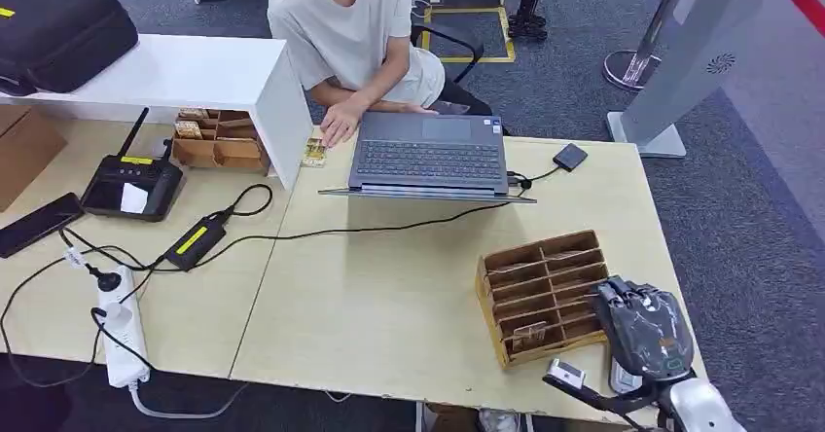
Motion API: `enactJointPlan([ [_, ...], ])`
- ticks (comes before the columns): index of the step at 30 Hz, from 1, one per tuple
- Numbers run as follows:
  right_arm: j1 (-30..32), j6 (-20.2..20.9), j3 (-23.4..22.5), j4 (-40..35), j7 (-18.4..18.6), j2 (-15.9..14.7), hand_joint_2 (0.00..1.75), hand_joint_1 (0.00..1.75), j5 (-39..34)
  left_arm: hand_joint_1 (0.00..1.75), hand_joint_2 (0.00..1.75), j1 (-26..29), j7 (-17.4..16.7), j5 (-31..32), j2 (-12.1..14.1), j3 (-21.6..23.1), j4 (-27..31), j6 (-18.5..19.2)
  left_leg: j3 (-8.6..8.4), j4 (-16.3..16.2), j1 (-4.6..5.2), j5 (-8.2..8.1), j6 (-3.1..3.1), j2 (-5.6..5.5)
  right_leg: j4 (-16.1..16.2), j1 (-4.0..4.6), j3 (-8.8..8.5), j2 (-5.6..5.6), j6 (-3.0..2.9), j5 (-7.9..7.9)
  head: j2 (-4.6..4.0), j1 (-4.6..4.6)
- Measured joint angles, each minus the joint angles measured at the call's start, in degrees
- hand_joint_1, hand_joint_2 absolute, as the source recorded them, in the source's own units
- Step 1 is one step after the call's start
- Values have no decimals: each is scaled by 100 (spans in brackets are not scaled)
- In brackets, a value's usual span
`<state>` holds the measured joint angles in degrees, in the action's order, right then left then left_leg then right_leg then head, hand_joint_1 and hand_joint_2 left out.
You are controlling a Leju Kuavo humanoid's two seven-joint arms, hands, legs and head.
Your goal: Pass the card to the sensor for recognition and then transmit it.
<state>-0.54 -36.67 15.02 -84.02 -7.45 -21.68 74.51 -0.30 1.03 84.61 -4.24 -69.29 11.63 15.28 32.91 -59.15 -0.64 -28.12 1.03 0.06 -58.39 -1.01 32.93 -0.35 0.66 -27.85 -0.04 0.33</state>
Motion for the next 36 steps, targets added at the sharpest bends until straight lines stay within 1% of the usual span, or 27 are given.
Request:
enactJointPlan([
  [7, -578, 199, 2, 133, -79, -50, 175, 175, -52, 0, 175, -11, 2, 2, 13, 24, 0, 44, 2, 0, 0, 0, 0, -1, 0, 0, 1, 0, 0, 0, 0, 2],
  [18, -1300, 373, 131, 347, -94, -94, 175, 175, -68, 0, 175, -18, 2, 2, 17, 98, 0, 70, 2, 0, 0, 0, 0, -2, -1, 0, 1, -1, 0, 0, 0, 2],
  [22, -1436, 391, 190, 415, -83, -94, 175, 175, -70, 0, 175, -17, 2, 2, 20, 107, 0, 70, 2, 0, 0, 0, 0, -2, -1, 0, 1, -2, 0, 0, 0, 0],
  [32, -1540, 354, 271, 533, -55, -92, 175, 175, -68, 0, 175, -14, 2, 2, 37, 142, 0, 72, 8, 0, 0, -1, 0, -4, -1, 0, 2, -3, 1, -1, 0, 2],
  [34, -1748, 300, 310, 646, -22, -49, 175, 175, 4, 0, 175, -19, 2, 2, 46, 195, 0, 74, 9, 0, 0, 0, 0, 0, -4, 0, 4, 2, -1, 2, 0, 0],
  [36, -2082, 220, 372, 870, 42, 64, 175, 175, 134, 0, 175, -39, 11, 2, 52, 254, 0, 74, 3, 0, 0, 3, 3, 4, -4, 0, 4, 10, -2, 6, 0, 0],
])
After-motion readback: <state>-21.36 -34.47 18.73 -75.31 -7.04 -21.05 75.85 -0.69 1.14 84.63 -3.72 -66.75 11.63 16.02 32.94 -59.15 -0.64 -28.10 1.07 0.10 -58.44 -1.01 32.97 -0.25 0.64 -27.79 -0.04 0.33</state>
